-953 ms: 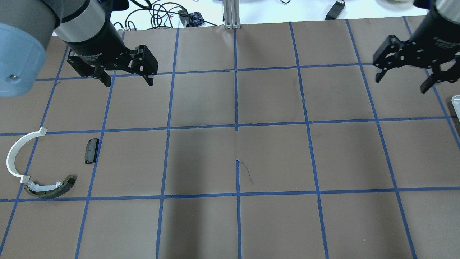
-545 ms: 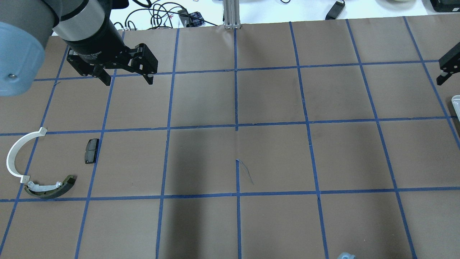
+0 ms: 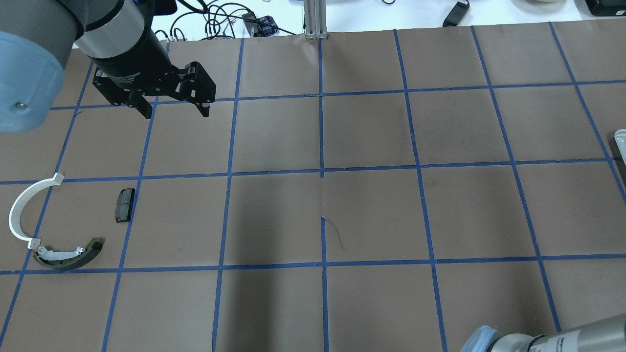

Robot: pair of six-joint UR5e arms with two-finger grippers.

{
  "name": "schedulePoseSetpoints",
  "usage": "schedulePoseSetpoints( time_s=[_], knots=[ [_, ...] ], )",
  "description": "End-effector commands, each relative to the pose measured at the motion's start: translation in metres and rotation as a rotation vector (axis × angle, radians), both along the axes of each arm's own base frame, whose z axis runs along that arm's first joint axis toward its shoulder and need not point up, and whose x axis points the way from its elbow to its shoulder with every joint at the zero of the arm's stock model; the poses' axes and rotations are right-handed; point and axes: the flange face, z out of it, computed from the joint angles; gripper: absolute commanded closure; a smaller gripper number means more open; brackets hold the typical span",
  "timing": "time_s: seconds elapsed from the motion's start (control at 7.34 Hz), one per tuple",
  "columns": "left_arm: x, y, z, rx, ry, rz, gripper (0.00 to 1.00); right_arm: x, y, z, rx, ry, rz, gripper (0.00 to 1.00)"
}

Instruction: Place bearing gear from tray to pile

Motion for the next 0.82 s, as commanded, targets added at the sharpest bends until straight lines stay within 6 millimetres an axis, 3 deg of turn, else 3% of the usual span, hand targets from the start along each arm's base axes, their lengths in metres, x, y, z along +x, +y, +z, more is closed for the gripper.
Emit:
schedulePoseSetpoints(
  time_s=[0.0,0.41,0.68],
  knots=[
    [0.0,-0.006,0.0,-0.031,0.0,-0.022,0.0,-0.057,-0.001,-0.047,-0.001,0.027,0.016,0.0],
    [0.0,-0.006,0.004,-0.054,0.001,-0.038,0.0,-0.102,0.006,-0.108,0.042,0.014,0.015,0.0],
    [0.0,-0.006,0.008,-0.062,-0.006,-0.051,0.23,-0.114,-0.001,-0.139,0.035,0.033,-0.004,0.0]
  ],
)
